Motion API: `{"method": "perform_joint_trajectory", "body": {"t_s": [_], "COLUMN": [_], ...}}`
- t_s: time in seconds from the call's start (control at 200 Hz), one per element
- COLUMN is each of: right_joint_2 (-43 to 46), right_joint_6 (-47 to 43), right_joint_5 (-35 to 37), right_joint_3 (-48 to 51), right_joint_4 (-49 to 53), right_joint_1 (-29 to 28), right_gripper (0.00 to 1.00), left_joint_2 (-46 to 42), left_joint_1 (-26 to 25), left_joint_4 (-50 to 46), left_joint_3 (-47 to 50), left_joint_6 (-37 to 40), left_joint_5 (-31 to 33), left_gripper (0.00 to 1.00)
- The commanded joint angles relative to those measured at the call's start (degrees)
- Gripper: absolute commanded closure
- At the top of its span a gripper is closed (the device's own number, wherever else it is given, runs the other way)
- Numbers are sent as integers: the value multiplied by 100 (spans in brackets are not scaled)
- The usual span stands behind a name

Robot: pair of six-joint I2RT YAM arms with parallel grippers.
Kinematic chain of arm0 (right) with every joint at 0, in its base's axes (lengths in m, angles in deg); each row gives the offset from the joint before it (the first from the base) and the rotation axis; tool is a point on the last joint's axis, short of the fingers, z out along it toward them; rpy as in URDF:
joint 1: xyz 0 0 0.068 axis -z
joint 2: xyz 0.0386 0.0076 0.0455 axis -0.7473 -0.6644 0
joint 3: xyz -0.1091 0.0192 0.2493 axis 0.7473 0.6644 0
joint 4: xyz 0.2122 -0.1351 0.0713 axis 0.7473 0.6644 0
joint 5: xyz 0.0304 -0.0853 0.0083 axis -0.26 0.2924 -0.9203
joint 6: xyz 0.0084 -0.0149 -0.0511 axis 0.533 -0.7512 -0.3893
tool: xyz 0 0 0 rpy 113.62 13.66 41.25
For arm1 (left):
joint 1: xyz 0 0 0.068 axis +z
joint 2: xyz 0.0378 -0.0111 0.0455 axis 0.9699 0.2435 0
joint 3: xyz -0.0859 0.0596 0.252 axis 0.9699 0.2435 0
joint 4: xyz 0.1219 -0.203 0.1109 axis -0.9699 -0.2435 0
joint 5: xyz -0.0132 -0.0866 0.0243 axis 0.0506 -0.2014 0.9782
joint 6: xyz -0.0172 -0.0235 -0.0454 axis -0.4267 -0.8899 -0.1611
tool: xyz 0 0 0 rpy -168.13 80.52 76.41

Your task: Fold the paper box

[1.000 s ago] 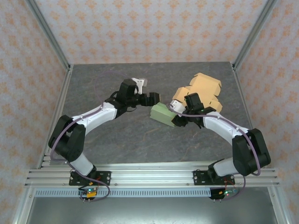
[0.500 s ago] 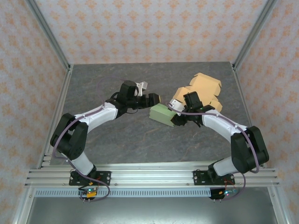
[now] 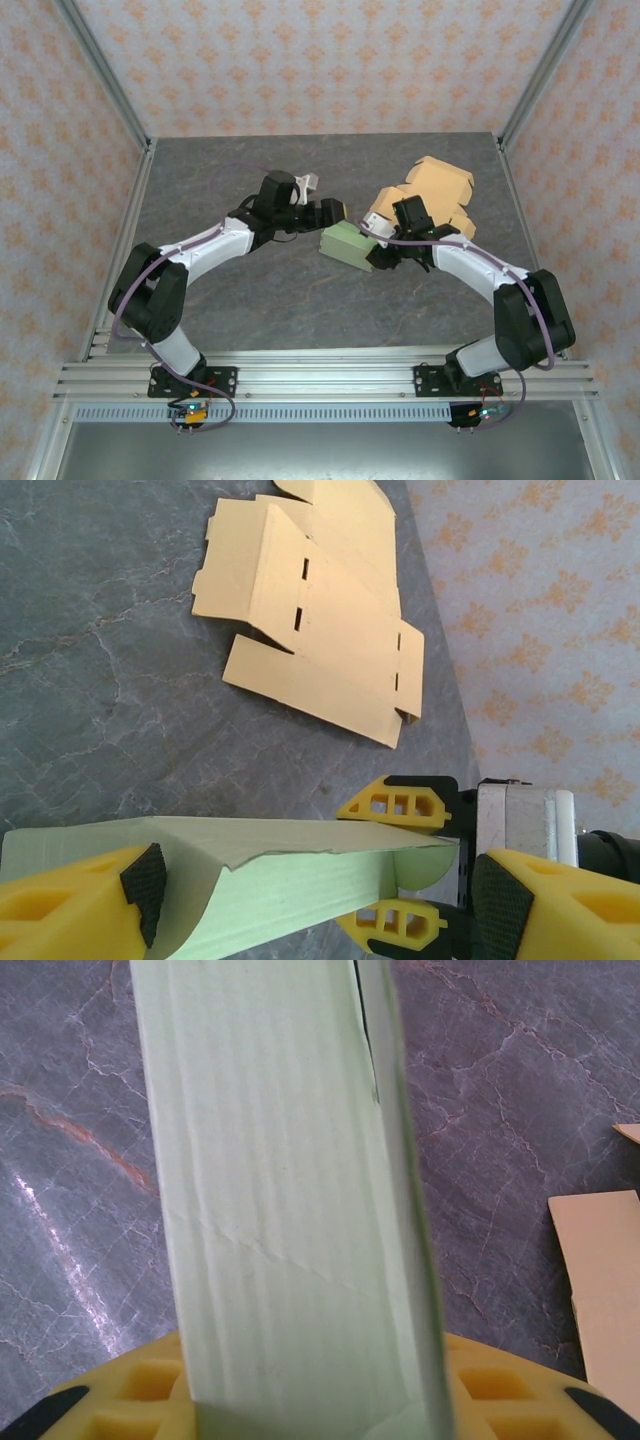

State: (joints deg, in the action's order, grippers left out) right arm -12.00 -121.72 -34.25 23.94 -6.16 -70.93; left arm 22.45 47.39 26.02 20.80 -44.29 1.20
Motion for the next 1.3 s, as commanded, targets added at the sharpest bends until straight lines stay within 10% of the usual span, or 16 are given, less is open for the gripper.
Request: {"method": "perform_joint_trajectory", "body": {"t_s": [0.0, 1.291], "right_joint_2": [-169, -282], "right_joint_6": [-5, -371], "right_joint_5": [14, 281], "right_joint_3": [-42, 10], "right_joint_4": [221, 192], "right_joint_1": [-36, -217], "right_gripper": [61, 65], "left_joint_2": [-220, -232], "left_joint_1": [-171, -85], "left_joint_4": [-474, -179], "left_joint_3": [-259, 229], "left_joint_6": [181, -269], "left_joint_5": [-140, -208], "left_gripper": [17, 18]}}
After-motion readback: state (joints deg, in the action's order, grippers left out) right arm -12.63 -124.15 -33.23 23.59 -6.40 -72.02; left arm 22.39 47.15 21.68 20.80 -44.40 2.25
